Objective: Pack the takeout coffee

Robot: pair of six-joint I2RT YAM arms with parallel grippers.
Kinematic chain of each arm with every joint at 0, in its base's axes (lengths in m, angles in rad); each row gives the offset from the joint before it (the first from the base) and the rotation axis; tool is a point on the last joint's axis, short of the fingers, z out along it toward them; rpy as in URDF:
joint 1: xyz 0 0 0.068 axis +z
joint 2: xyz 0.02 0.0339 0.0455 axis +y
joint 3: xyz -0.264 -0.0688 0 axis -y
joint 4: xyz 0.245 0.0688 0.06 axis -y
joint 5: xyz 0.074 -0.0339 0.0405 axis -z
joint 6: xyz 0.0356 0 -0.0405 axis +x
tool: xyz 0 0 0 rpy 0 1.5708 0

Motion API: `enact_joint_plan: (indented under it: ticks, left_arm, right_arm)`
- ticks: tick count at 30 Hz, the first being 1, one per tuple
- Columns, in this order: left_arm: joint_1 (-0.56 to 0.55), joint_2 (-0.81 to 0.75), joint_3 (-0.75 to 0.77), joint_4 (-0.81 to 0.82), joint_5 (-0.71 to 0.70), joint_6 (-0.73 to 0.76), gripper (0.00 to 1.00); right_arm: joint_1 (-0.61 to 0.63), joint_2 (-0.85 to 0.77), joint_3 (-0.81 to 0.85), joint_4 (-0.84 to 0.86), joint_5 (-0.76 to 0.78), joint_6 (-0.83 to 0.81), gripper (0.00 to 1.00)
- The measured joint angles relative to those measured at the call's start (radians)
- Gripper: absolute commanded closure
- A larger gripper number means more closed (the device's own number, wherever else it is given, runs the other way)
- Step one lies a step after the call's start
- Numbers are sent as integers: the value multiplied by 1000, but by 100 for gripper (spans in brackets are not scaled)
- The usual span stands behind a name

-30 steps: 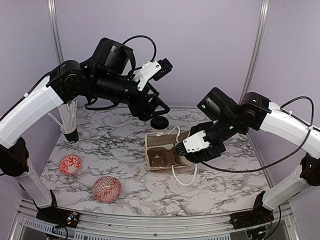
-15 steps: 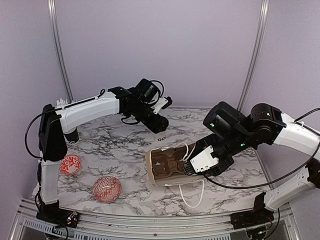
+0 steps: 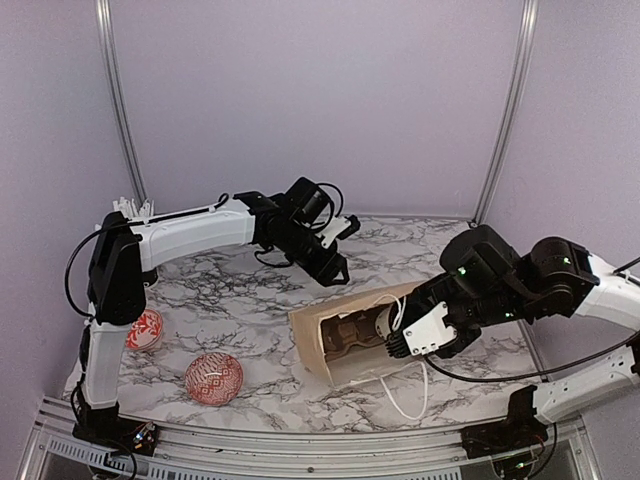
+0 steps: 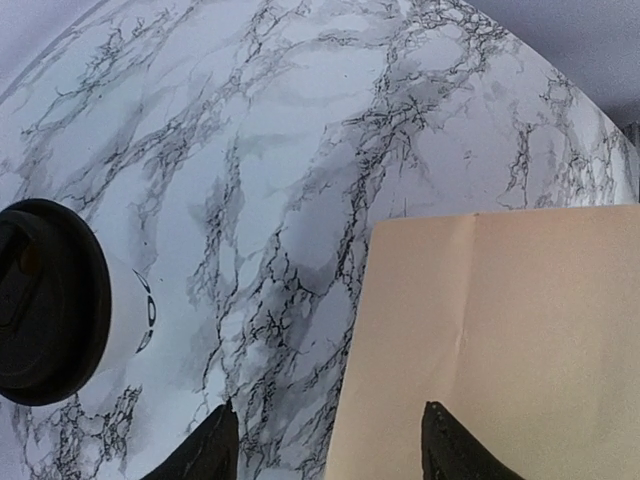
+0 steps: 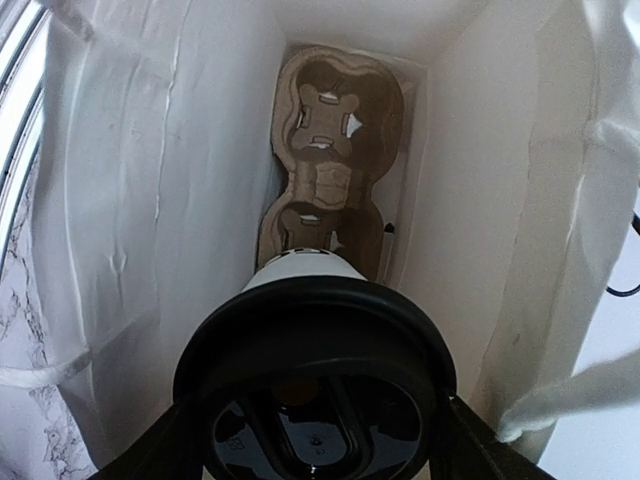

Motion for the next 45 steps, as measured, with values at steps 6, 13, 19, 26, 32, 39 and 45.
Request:
enact_joint_plan:
  ticks: [6, 13, 19, 26, 32, 39, 45]
  left_arm:
    - [-22, 0, -85, 5, 25, -3, 39]
    - [-25, 0, -114, 8, 42, -2, 39]
    - [-26, 0, -115, 18, 42, -2, 36]
    - [-27, -19, -146, 43, 28, -6, 35]
    - [-27, -19, -154, 49, 47, -6, 36]
    - [-27, -19, -166, 60, 87, -5, 36]
    - [-28, -19, -169, 67, 113, -5, 37]
  right_arm:
    - [4, -26, -83, 78, 47, -35, 51]
    - [6, -7, -97, 182, 58, -19, 52]
    - [6, -8, -153, 227, 54, -23, 52]
    - [19, -32, -213, 222, 42, -26, 52]
    - [19, -33, -238, 243, 60, -20, 53]
    - [20, -31, -272, 307, 92, -25, 54]
    - [20, -10, -300, 378, 98, -40, 54]
